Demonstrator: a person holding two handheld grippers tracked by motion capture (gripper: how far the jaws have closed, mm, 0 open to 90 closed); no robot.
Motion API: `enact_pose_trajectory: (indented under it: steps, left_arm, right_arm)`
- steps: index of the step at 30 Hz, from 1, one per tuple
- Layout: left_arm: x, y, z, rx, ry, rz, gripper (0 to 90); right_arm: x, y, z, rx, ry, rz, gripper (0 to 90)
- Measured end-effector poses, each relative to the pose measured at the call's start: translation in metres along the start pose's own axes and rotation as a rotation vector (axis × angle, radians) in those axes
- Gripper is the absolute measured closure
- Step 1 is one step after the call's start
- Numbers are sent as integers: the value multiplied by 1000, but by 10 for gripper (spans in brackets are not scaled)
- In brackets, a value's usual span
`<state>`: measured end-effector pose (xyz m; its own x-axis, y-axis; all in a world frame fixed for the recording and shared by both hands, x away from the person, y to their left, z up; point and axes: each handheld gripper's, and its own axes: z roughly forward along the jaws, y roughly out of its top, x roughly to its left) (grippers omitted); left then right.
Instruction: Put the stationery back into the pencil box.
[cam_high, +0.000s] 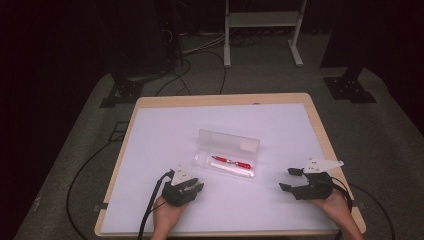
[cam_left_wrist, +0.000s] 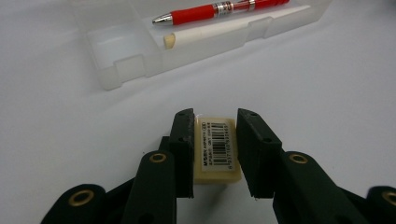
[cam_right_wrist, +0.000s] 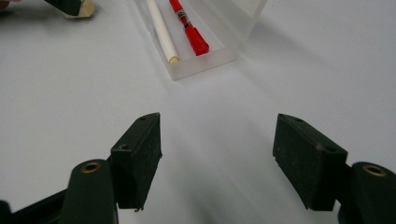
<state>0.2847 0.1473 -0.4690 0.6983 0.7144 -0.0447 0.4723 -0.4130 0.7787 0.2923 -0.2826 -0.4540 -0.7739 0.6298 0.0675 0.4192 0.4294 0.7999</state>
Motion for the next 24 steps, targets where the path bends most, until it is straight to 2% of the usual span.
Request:
enact_pose_trajectory:
  steps: [16,24]
  left_arm:
    - [10,18,-11,-58,11,-18,684]
    - [11,26,-10,-60,14,-21,684]
  right_arm:
    - [0,-3,0,-4,4,3,306]
    - [0,-4,2,0,10,0,305]
